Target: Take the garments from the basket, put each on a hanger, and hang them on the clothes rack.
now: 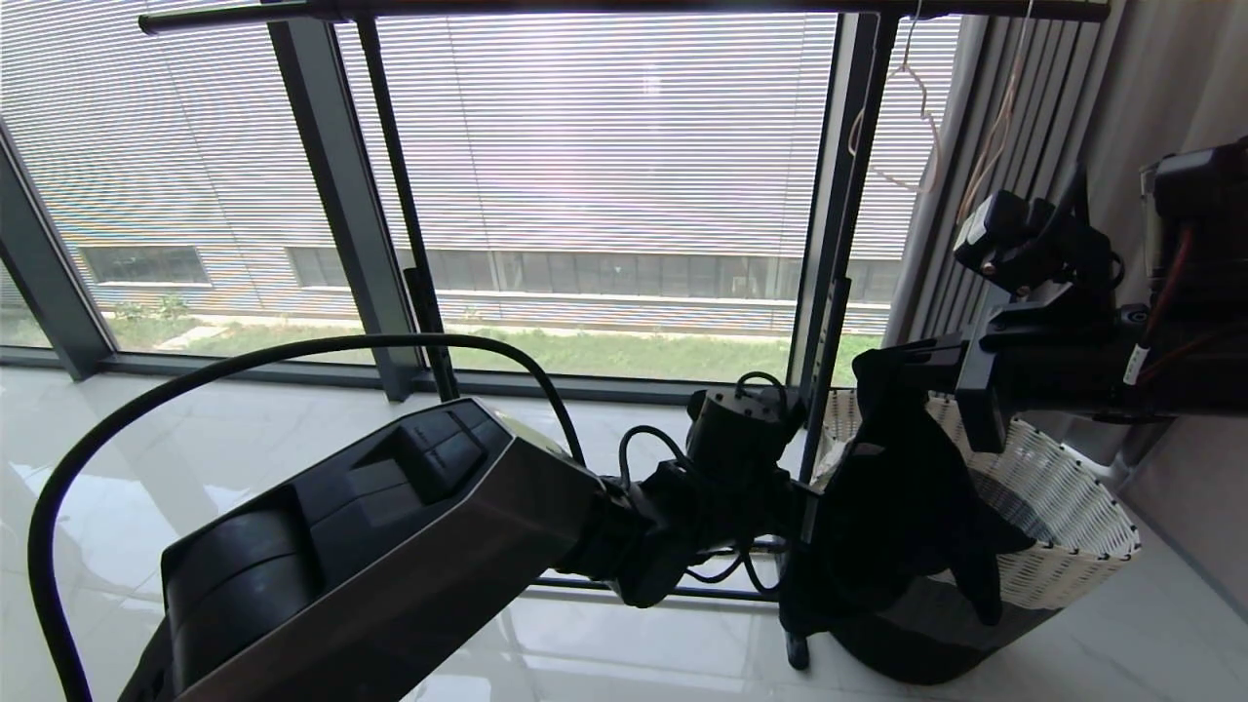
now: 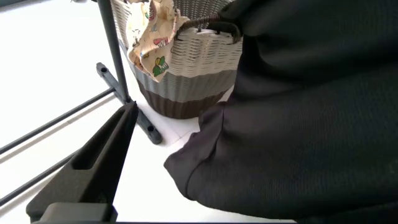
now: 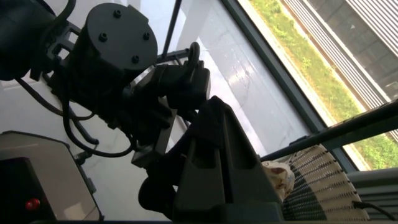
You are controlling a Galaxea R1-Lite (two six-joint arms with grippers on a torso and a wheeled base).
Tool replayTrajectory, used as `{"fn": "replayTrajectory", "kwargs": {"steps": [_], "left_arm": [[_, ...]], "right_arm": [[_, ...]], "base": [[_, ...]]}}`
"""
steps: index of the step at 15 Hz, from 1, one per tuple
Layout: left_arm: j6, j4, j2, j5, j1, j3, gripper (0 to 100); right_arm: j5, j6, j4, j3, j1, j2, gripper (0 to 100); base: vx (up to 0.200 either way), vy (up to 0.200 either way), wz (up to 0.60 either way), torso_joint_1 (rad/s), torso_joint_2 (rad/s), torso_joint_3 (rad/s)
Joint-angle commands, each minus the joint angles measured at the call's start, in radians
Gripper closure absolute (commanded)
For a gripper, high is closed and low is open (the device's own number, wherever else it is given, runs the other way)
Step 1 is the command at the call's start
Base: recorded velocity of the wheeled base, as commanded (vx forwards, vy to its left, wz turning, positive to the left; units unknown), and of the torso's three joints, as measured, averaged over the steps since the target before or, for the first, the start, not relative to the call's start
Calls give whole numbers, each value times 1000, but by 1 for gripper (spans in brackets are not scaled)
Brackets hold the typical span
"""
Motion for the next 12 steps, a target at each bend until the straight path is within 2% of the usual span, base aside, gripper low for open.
{"fn": "replayTrajectory", "kwargs": {"steps": [1, 4, 5, 7, 10, 12], "left_arm": [[0, -1, 5, 0, 0, 2, 0], [10, -1, 3, 0, 0, 5, 0], [10, -1, 3, 0, 0, 5, 100], [10, -1, 2, 14, 0, 5, 100], [27, -1, -17, 114, -8, 25, 100], [-3, -1, -122, 129, -24, 94, 100]], "right_arm": [[1, 0, 0, 1, 1, 0, 100], [1, 0, 0, 1, 1, 0, 100], [1, 0, 0, 1, -1, 0, 100], [-1, 0, 0, 4, -1, 2, 100], [-3, 1, 0, 26, -10, 8, 100], [-3, 1, -5, 44, -35, 20, 100]], "base": [[0, 0, 0, 0, 0, 0], [0, 0, 0, 0, 0, 0], [0, 0, 0, 0, 0, 0], [0, 0, 0, 0, 0, 0], [0, 0, 0, 0, 0, 0], [0, 0, 0, 0, 0, 0]]}}
